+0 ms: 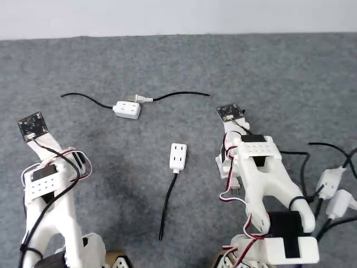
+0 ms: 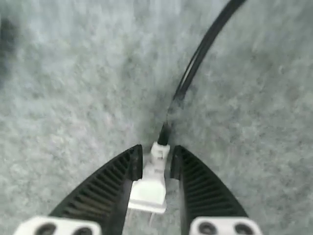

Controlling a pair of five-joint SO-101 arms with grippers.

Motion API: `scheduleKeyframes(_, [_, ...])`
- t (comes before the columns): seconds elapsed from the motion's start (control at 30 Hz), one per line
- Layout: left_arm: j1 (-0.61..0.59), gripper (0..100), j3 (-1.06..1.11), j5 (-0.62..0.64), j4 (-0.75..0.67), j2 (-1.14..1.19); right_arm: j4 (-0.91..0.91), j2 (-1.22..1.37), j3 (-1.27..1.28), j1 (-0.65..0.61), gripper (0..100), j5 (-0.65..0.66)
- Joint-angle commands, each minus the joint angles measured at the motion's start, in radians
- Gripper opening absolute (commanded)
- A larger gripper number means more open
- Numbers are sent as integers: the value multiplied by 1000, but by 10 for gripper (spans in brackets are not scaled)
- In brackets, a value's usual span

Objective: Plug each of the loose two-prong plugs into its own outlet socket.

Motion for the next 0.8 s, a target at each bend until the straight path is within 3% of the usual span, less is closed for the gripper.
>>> scheduleKeyframes(0.0, [0,171,-10,-11,-23,0,18,-4,-55,-10,84,0])
scheduleKeyframes(0.37, [2,171,-2,-12,-21,0,44,79,-123,-16,79,35])
scheduleKeyframes(0.57, [58,171,18,-12,-21,-2,94,166,-209,-12,78,38])
scheduleKeyframes(0.67, [77,171,21,-11,-21,-2,94,168,-210,-15,9,40])
scheduleKeyframes(0.77, [100,171,24,-15,-15,-2,94,168,-209,-10,6,34])
